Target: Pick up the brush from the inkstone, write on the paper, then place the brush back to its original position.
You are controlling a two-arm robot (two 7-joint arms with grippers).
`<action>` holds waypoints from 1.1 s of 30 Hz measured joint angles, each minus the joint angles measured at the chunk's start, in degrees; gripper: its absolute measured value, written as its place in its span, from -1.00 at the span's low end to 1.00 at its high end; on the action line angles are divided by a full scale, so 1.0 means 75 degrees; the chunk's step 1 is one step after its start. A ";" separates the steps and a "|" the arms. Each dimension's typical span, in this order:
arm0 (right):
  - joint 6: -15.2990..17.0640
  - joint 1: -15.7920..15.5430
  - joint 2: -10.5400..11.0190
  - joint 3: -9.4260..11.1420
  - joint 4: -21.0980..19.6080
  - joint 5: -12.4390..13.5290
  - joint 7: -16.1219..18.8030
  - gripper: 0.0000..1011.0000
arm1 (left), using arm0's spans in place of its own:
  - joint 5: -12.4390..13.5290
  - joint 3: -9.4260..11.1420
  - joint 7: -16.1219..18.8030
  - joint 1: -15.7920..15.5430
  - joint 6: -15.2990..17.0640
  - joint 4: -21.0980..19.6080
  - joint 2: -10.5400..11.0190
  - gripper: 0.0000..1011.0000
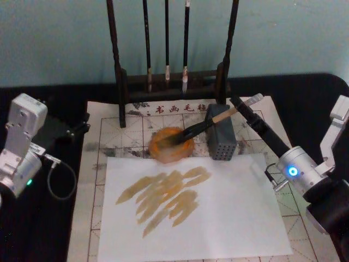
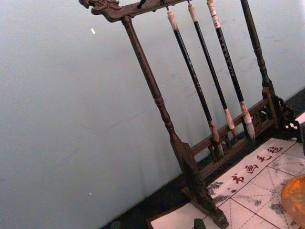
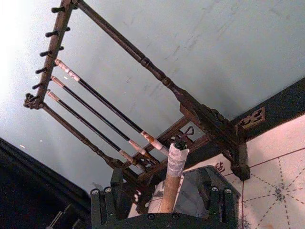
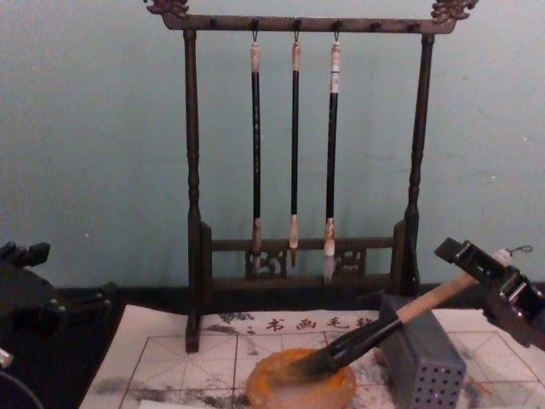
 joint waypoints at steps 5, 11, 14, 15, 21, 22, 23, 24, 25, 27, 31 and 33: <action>-0.0094 0.0101 -0.0024 -0.0095 0.0137 0.0072 0.0000 0.98 | 0.0000 0.0000 0.0000 0.0000 0.0000 0.0000 0.0000 0.98; -0.0198 0.0137 -0.0022 -0.0160 0.0185 0.0126 -0.0022 0.98 | 0.0000 0.0000 -0.0001 0.0000 0.0000 0.0000 0.0000 0.98; -0.0237 0.0140 -0.0016 -0.0183 0.0186 0.0145 -0.0061 0.98 | 0.0000 0.0000 0.0000 0.0000 0.0000 0.0000 0.0000 0.98; -0.0245 0.0140 -0.0015 -0.0188 0.0185 0.0148 -0.0069 0.98 | 0.0000 0.0000 0.0000 0.0000 0.0000 0.0000 0.0000 0.98; -0.0313 0.0151 -0.0007 -0.0218 0.0182 0.0159 -0.0143 0.98 | 0.0000 0.0000 0.0000 0.0000 0.0000 0.0000 0.0000 0.98; -0.0322 0.0151 -0.0007 -0.0220 0.0182 0.0160 -0.0148 0.98 | 0.0000 0.0000 0.0000 0.0000 0.0000 0.0000 0.0000 0.98; -0.0340 0.0151 -0.0006 -0.0221 0.0182 0.0163 -0.0159 0.98 | 0.0000 0.0000 0.0000 0.0000 0.0000 0.0000 0.0000 0.98; -0.0350 0.0152 -0.0005 -0.0221 0.0183 0.0165 -0.0165 0.98 | 0.0000 0.0000 0.0000 0.0000 0.0000 0.0000 0.0000 0.98; -0.0357 0.0152 -0.0005 -0.0221 0.0182 0.0166 -0.0171 0.98 | 0.0000 0.0000 0.0000 0.0000 0.0000 0.0000 0.0000 0.98; -0.0363 0.0151 -0.0003 -0.0222 0.0183 0.0168 -0.0175 0.98 | 0.0000 0.0000 0.0000 0.0000 0.0000 0.0000 0.0000 0.98; -0.0362 0.0152 -0.0003 -0.0222 0.0183 0.0168 -0.0175 0.98 | 0.0000 0.0000 -0.0001 0.0000 0.0000 0.0000 0.0000 0.98; -0.0360 0.0152 -0.0002 -0.0223 0.0183 0.0168 -0.0175 0.98 | 0.0000 0.0000 0.0000 0.0000 0.0000 0.0000 0.0000 0.98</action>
